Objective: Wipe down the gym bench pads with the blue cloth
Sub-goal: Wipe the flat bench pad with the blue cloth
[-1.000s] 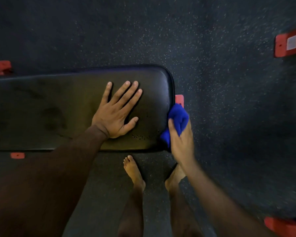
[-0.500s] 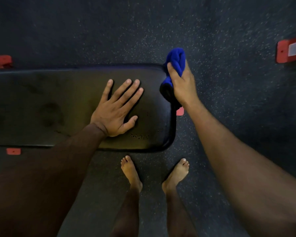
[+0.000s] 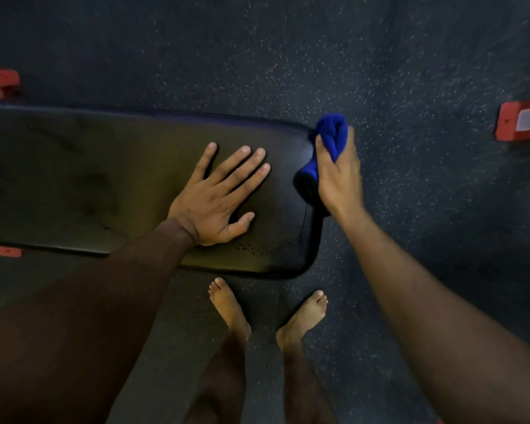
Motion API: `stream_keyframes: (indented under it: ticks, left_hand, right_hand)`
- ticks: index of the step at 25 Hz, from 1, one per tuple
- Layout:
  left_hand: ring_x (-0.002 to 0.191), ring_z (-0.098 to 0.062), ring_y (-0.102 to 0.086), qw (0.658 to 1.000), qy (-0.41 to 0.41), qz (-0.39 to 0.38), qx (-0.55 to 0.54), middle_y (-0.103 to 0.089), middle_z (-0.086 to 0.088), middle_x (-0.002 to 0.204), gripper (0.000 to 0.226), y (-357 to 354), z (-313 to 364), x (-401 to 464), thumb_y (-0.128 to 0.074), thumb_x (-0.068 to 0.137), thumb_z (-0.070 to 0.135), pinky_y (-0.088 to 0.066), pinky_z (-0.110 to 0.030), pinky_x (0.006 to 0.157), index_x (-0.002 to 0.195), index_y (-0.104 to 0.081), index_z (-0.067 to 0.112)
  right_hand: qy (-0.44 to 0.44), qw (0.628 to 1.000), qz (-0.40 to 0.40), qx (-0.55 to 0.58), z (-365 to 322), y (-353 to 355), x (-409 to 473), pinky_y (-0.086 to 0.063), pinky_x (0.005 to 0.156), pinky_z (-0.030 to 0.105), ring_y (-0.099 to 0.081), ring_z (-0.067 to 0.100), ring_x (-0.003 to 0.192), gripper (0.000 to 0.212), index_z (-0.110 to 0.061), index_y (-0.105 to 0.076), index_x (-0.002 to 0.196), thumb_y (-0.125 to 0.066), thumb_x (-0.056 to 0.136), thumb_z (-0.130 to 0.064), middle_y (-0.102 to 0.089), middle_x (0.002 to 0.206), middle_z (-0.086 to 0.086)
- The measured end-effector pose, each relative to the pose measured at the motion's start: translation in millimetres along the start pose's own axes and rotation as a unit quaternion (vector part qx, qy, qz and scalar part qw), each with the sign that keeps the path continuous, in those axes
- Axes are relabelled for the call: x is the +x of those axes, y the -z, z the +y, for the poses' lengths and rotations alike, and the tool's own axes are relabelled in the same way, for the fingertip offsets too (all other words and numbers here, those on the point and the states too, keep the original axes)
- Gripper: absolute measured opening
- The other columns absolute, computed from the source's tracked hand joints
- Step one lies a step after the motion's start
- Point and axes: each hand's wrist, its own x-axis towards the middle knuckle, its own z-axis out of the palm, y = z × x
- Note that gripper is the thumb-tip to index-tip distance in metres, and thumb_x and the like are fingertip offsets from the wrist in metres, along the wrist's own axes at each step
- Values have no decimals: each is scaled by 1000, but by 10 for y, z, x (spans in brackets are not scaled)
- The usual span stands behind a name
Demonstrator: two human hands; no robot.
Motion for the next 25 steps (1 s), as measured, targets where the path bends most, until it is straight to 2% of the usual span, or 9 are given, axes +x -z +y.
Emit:
stream_keyframes:
  ticks: [4,7,11,13,15,17,20,22,25]
  left_hand:
    - [159,-25,-12,1000,10,-1,0,-13,-6,172,76,42,-3,4,-32,100,54,-6,-63,125,164,-18,16]
    - [159,-23,-12,999,34,-2,-33,-12,-6,172,78,42,1,4,-37,99,52,-3,-58,126,164,-17,14]
    - [159,-25,-6,987,152,22,-50,-8,-13,171,85,112,-6,-17,-39,100,53,-3,-57,127,165,-2,13]
    - [159,-25,-2,918,389,53,-57,-7,-16,171,83,148,74,-25,-35,104,54,1,-56,126,164,5,13]
    - [159,-27,-5,767,633,71,-81,-7,-16,171,77,177,189,83,-21,107,57,-1,-55,127,164,-4,8]
    - [159,-27,-7,683,721,75,-90,-10,-14,171,76,184,306,232,-15,106,58,-6,-56,127,163,-12,7]
    - [159,-25,-7,680,727,73,-63,-10,-11,172,74,85,286,297,-19,107,58,-5,-54,128,164,-13,11]
    - [159,-24,-6,681,726,86,-35,-9,-11,172,73,-40,314,284,-20,107,57,-5,-53,128,164,-12,11]
    - [159,-24,-6,686,722,90,-19,-10,-11,172,71,-22,319,315,-24,108,53,-6,-54,128,164,-14,11]
  right_hand:
    - [57,985,-124,-105,-132,280,393,-40,88,11,-55,-9,94,24,-33,-52,116,-48,96,-48,-60,108,-16]
    - [90,965,-168,-178,-319,588,582,-46,101,37,-57,9,107,34,-24,-55,120,-49,95,-45,-60,118,-1]
    - [154,899,-308,-272,-679,551,685,-42,100,30,-54,12,112,47,-27,-45,133,-53,92,-49,-55,125,-3]
    - [158,891,-307,-295,-829,469,686,-41,94,20,-57,6,106,49,-33,-41,132,-56,90,-52,-58,121,-9]
    - [137,903,-285,-290,-891,379,728,-40,84,8,-59,-5,97,42,-40,-43,125,-56,88,-56,-61,109,-23]
    - [143,884,-322,-308,-841,308,788,-38,84,4,-57,-12,100,39,-44,-45,123,-54,89,-60,-60,107,-33]
    - [107,853,-405,-311,-613,198,964,-44,105,32,-59,10,118,58,-44,-41,135,-47,87,-75,-60,124,-22]
    - [91,851,-422,-300,-463,177,1093,-47,103,47,-59,15,119,55,-47,-43,134,-51,86,-74,-61,127,-12]
    - [131,837,-453,-277,-618,22,1132,-49,89,21,-60,-6,101,26,-50,-49,114,-53,90,-60,-62,107,-26]
